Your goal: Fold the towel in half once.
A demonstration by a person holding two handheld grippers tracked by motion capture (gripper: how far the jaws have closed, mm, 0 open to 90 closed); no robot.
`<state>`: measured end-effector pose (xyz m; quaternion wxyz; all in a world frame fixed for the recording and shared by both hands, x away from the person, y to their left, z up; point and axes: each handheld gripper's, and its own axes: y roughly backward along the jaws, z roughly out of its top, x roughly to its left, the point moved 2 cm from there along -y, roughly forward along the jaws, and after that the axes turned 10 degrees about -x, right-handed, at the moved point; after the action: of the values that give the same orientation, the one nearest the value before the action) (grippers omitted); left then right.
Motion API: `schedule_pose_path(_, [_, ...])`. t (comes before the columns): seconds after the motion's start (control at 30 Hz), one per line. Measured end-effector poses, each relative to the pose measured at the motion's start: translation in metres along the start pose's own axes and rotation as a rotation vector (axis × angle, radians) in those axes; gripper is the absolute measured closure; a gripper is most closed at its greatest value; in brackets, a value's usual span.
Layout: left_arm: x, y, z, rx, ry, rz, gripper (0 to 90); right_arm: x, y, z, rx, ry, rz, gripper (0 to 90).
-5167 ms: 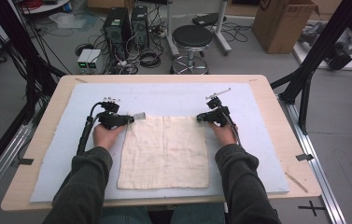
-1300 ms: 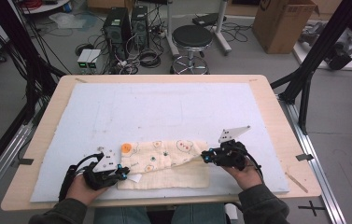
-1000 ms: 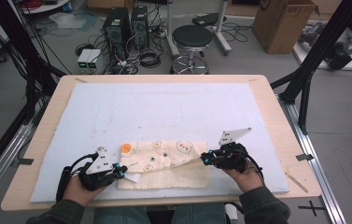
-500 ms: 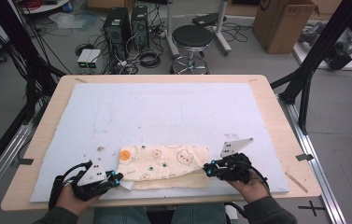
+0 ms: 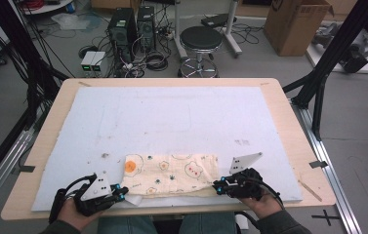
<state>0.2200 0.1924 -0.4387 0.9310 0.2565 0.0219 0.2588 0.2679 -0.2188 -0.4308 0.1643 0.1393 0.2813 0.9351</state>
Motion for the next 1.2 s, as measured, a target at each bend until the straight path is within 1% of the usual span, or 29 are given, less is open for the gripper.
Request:
schedule_pose_path(0.03, [0.000, 0.000, 0.000, -0.002, -0.003, -0.014, 87.0, 0.001, 0.000, -0.001, 0.002, -0.007, 0.004, 77.6])
schedule_pose_path(0.07, [0.000, 0.001, 0.002, -0.018, 0.004, -0.029, 85.8, 0.001, 0.001, -0.001, -0.004, -0.005, 0.014, 73.3])
schedule_pose_path(0.1, [0.000, 0.002, 0.004, -0.033, 0.011, -0.027, 81.6, 0.002, 0.001, 0.000, -0.019, -0.002, 0.028, 67.5])
schedule_pose_path(0.13, [0.002, 0.003, 0.007, -0.048, 0.018, -0.022, 75.3, 0.003, 0.003, 0.001, -0.028, 0.000, 0.046, 65.8])
schedule_pose_path(0.17, [0.002, 0.004, 0.008, -0.060, 0.025, -0.026, 70.9, 0.004, 0.004, 0.004, -0.037, 0.016, 0.048, 64.0])
schedule_pose_path(0.2, [0.004, 0.005, 0.011, -0.077, 0.030, -0.018, 69.8, 0.005, 0.005, 0.005, -0.036, 0.021, 0.046, 62.9])
schedule_pose_path(0.27, [0.007, 0.004, 0.015, -0.088, 0.037, -0.014, 67.2, 0.004, 0.006, 0.009, -0.042, 0.021, 0.045, 61.6])
schedule_pose_path(0.3, [0.008, 0.003, 0.017, -0.092, 0.039, -0.013, 67.2, 0.002, 0.005, 0.011, -0.047, 0.013, 0.035, 62.0])
schedule_pose_path(0.33, [0.009, 0.001, 0.018, -0.094, 0.043, -0.010, 67.6, 0.001, 0.004, 0.013, -0.049, 0.016, 0.032, 62.9])
schedule_pose_path(0.4, [0.011, -0.006, 0.020, -0.092, 0.049, -0.008, 67.7, -0.003, -0.001, 0.017, -0.048, 0.001, 0.030, 64.4])
schedule_pose_path(0.43, [0.011, -0.012, 0.020, -0.092, 0.057, -0.014, 67.7, -0.005, -0.003, 0.018, -0.049, 0.009, 0.027, 64.6])
schedule_pose_path(0.47, [0.012, -0.015, 0.021, -0.083, 0.054, -0.012, 67.5, -0.006, -0.007, 0.020, -0.043, 0.005, 0.030, 64.6])
schedule_pose_path(0.53, [0.013, -0.026, 0.021, -0.062, 0.064, -0.005, 67.7, -0.008, -0.012, 0.023, -0.040, 0.004, 0.022, 64.6])
schedule_pose_path(0.57, [0.015, -0.032, 0.022, -0.046, 0.065, -0.008, 69.5, -0.010, -0.016, 0.025, -0.035, 0.001, 0.027, 64.8])
schedule_pose_path(0.6, [0.015, -0.036, 0.023, -0.043, 0.072, -0.018, 71.8, -0.012, -0.020, 0.028, -0.033, -0.002, 0.028, 66.7])
schedule_pose_path(0.67, [0.016, -0.045, 0.025, -0.026, 0.069, -0.048, 77.8, -0.014, -0.027, 0.031, -0.026, 0.007, 0.033, 73.1])
schedule_pose_path(0.7, [0.016, -0.048, 0.025, -0.024, 0.072, -0.062, 81.9, -0.016, -0.032, 0.033, -0.025, 0.001, 0.055, 77.3])
schedule_pose_path(0.73, [0.016, -0.051, 0.025, -0.013, 0.074, -0.076, 84.0, -0.017, -0.034, 0.033, -0.025, -0.016, 0.068, 80.6])
schedule_pose_path(0.77, [0.015, -0.053, 0.024, -0.004, 0.072, -0.084, 85.5, -0.019, -0.038, 0.033, -0.021, -0.018, 0.084, 83.1])
schedule_pose_path(0.8, [0.014, -0.054, 0.022, 0.013, 0.062, -0.090, 86.7, -0.019, -0.042, 0.032, -0.015, -0.025, 0.099, 84.3])
schedule_pose_path(0.9, [0.013, -0.054, 0.017, 0.034, 0.061, -0.093, 87.1, -0.018, -0.049, 0.027, 0.021, -0.014, 0.118, 85.5])
schedule_pose_path(1.0, [0.013, -0.051, 0.012, 0.030, 0.068, -0.087, 85.0, -0.016, -0.052, 0.021, 0.056, -0.007, 0.124, 85.4])
schedule_pose_path(1.07, [0.013, -0.049, 0.010, 0.033, 0.062, -0.088, 84.2, -0.016, -0.053, 0.016, 0.073, -0.009, 0.133, 85.3])
schedule_pose_path(1.1, [0.013, -0.048, 0.010, 0.037, 0.063, -0.086, 83.9, -0.016, -0.052, 0.015, 0.066, -0.007, 0.134, 85.4])
schedule_pose_path(1.13, [0.013, -0.047, 0.009, 0.035, 0.060, -0.088, 83.7, -0.016, -0.050, 0.013, 0.062, -0.015, 0.135, 85.4])
schedule_pose_path(1.2, [0.012, -0.046, 0.008, 0.033, 0.060, -0.088, 83.7, -0.017, -0.047, 0.011, 0.060, -0.009, 0.134, 85.4])
